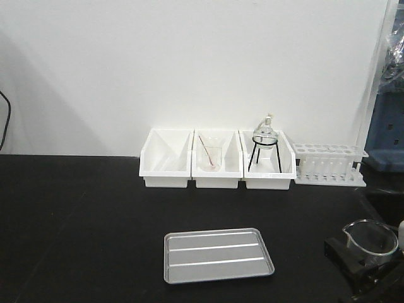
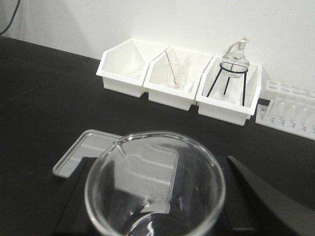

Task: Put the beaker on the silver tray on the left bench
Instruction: 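Approach the silver tray with the beaker in the right gripper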

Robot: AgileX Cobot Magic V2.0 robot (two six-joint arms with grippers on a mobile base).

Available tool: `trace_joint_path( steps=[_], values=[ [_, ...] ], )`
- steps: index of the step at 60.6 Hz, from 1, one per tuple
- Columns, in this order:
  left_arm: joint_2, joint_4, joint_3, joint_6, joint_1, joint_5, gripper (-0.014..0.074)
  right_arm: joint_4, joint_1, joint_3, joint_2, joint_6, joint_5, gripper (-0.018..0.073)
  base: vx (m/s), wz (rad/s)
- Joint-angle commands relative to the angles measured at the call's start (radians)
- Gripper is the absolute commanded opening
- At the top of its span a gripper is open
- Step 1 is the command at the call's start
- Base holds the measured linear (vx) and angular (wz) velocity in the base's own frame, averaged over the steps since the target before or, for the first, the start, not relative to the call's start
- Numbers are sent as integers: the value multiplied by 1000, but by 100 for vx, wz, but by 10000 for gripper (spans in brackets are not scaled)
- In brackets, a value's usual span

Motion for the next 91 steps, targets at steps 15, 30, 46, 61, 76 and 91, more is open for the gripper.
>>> trace_joint_path(
  steps=[15,30,46,61,76,91],
  values=[
    [-7,-3,20,-2,-6,-75,1,-7,-3,-30,-11,0,-13,-11,32,-1],
    [-7,-3,20,-2,-6,-75,1,-7,-3,-30,-11,0,-13,-11,20,-1],
    [-7,-3,20,-2,-6,-75,1,-7,-3,-30,-11,0,-13,-11,10,1],
    [-7,-3,20,-2,-6,-75,1,-7,-3,-30,-11,0,-13,-11,3,0],
    [-7,-3,20,-2,-6,-75,1,-7,-3,-30,-11,0,-14,-11,0,0],
    [-7,-3,20,-2,-6,-75,1,-7,-3,-33,78,0,-37,-11,0,0]
  ],
)
